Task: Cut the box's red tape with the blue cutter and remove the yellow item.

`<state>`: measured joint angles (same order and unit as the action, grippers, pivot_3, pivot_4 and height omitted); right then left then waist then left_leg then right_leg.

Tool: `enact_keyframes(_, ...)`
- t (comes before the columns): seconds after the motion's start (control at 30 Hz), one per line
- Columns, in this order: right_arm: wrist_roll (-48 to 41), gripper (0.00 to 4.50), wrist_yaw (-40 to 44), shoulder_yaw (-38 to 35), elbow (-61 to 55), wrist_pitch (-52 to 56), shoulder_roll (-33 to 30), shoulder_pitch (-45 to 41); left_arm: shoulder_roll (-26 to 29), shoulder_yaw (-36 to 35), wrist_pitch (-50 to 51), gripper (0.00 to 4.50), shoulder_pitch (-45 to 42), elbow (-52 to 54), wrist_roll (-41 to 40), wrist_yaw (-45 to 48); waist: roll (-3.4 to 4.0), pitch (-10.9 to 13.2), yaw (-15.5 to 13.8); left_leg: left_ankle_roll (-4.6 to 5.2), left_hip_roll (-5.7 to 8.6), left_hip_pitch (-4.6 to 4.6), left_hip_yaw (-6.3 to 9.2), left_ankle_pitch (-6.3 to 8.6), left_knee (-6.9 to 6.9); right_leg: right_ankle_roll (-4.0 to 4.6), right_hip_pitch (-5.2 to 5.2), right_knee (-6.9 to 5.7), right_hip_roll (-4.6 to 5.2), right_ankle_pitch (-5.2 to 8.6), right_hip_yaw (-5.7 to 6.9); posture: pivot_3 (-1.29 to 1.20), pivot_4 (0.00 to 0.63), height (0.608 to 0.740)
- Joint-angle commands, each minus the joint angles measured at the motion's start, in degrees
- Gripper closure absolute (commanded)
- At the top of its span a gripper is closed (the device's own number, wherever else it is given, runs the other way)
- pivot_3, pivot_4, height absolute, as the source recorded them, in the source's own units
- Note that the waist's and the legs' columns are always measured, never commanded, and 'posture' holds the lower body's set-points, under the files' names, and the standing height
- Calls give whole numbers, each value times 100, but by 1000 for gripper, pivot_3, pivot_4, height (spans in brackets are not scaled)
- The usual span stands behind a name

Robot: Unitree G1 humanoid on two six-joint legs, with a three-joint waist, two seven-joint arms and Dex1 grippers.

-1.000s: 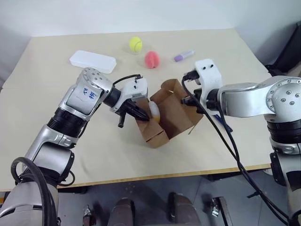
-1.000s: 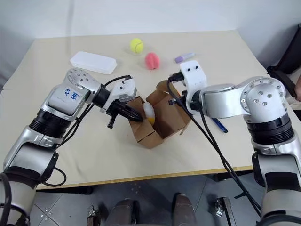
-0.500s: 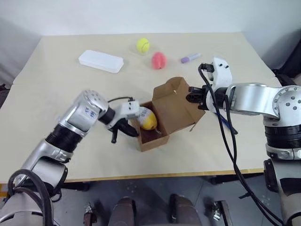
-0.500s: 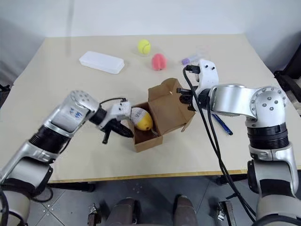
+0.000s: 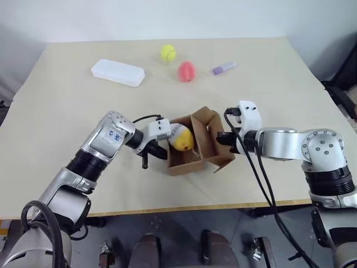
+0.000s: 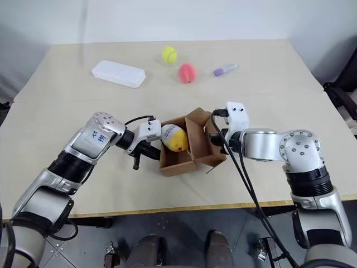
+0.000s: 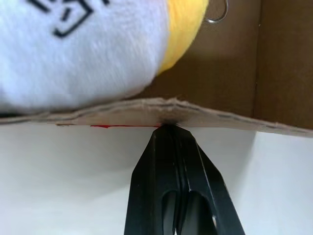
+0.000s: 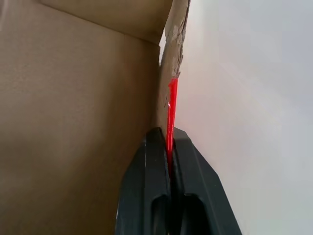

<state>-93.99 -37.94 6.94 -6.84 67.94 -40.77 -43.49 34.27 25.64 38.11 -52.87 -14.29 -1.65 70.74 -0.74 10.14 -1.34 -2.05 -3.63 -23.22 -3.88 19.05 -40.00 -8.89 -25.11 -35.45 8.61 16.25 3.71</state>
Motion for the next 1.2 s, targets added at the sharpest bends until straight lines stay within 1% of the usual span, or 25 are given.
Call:
enact_keyframes(0.03, 484, 3402, 775, -191, -422, 116, -186, 58, 90, -172, -20, 4500, -64, 132, 3, -7, 0, 0, 0, 0, 0, 0, 0, 0, 1, 0, 0, 0, 0, 0, 0, 0, 150, 740)
enact_keyframes(0.1, 781, 2862, 1174, -295, -520, 140, -300, 129, 139, -223, 140, 4123, -48, 169, -34, -20, 0, 0, -1, 0, 0, 0, 0, 0, 1, 0, -1, 0, 0, 0, 0, 0, 150, 740)
enact_keyframes(0.13, 945, 2481, 1418, -358, -586, 142, -389, 168, 181, -253, 224, 3939, -33, 207, -59, -13, 0, 0, -1, 0, 0, 0, 0, 0, 1, 0, -1, 0, 0, 0, 0, 0, 150, 740)
enact_keyframes(0.2, 1231, 1736, 1836, -476, -691, 102, -521, 222, 277, -310, 406, 3304, 14, 307, -114, 21, 0, 0, -1, 0, 0, 0, 0, 0, 1, 0, -1, 1, 0, 0, 0, 0, 150, 740)
enact_keyframes(0.3, 1577, 793, 2337, -616, -748, 89, -647, 254, 459, -366, 456, 2455, 116, 387, -111, 34, 0, 0, 0, 0, 0, 0, 0, 0, 1, 0, -1, 0, -1, 0, 0, 0, 150, 740)
enact_keyframes(0.33, 1704, 773, 2525, -664, -767, 96, -708, 271, 532, -384, 452, 2416, 154, 399, -95, 32, 0, 0, 0, 0, 0, 1, 0, 0, 2, 0, -1, 0, 0, 0, 0, 0, 150, 740)
enact_keyframes(0.4, 1971, 767, 2945, -739, -835, 100, -867, 317, 654, -452, 495, 1938, 207, 425, -117, 41, 0, 0, -2, 0, 0, 1, 0, 0, 2, 0, -1, 0, -1, 0, 0, 0, 150, 740)
enact_keyframes(0.43, 2066, 767, 3132, -791, -866, 113, -939, 352, 711, -490, 521, 1859, 222, 432, -136, 46, 0, 0, -3, 0, 0, 1, 0, 0, 2, 0, -2, 0, -1, 0, 0, 0, 150, 740)
enact_keyframes(0.47, 2187, 648, 3350, -825, -911, 96, -1034, 390, 757, -525, 532, 1588, 225, 426, -148, 45, -1, 0, -4, 0, 0, 1, -1, 0, 2, 0, -1, 0, -1, 0, 0, 0, 150, 740)
enact_keyframes(0.57, 2578, 3, 4080, -973, -1040, -24, -1405, 578, 888, -607, 579, 881, 184, 391, -227, 99, -1, 0, -16, 0, 0, 0, -3, 0, 1, 0, -1, 1, 0, 0, 0, 0, 150, 740)
enact_keyframes(0.6, 2700, 0, 4303, -1017, -1063, -61, -1508, 634, 922, -618, 581, 687, 163, 371, -243, 133, 0, 0, -27, 0, 1, 0, -3, 0, 1, 0, -1, 2, 0, 0, 0, 0, 150, 740)
enact_keyframes(0.63, 2878, 0, 4625, -1061, -1089, -135, -1704, 730, 962, -618, 580, 330, 135, 368, -249, 173, -1, 0, -25, 0, 1, 0, -3, 0, 1, 0, -1, 2, 0, 0, 0, 0, 150, 740)
enact_keyframes(0.67, 3083, 0, 5076, -1144, -1100, -278, -1991, 868, 1000, -629, 585, 108, 42, 314, -254, 218, -1, 0, -40, 0, 1, 0, -3, 0, 1, 0, 0, 3, 0, 0, 0, 0, 150, 740)
enact_keyframes(0.73, 3610, 0, 6109, -1466, -1072, -909, -2543, 1329, 979, -673, 543, 28, -308, 70, -223, 218, -5, 3, -76, 0, 2, -3, -3, 0, 0, 0, 0, 5, 0, 0, 1, 0, 150, 740)
enact_keyframes(0.83, 4218, 0, 7097, -1847, -1107, -1803, -2795, 1950, 856, -701, 514, 28, -721, -172, -255, 242, -8, 5, -106, 0, 2, -4, -5, 0, -2, -2, 1, 8, -1, -1, 1, 0, 150, 740)
enact_keyframes(0.97, 4711, 0, 8078, -2574, -1428, -2881, -2584, 2819, 507, -714, 460, 28, -1333, -449, -352, 303, -10, 5, -136, 0, 2, 5, -6, 0, -2, -3, 9, 8, -1, -2, 1, 0, 150, 740)
enact_keyframes(1.1, 4930, 0, 8580, -3112, -1820, -3405, -2288, 3474, 102, -629, 339, 28, -1698, -603, -372, 400, -11, 6, -141, -1, 3, 5, -8, 0, -4, -5, 9, 8, -1, -3, 3, 0, 150, 740)
enact_keyframes(1.2, 4938, 0, 8886, -3496, -2193, -3556, -2051, 4071, -265, -315, -117, 28, -1674, -641, -217, 507, -11, 6, -168, -1, 3, 8, -8, 0, -4, -5, 13, 8, -1, -3, 3, 0, 150, 740)
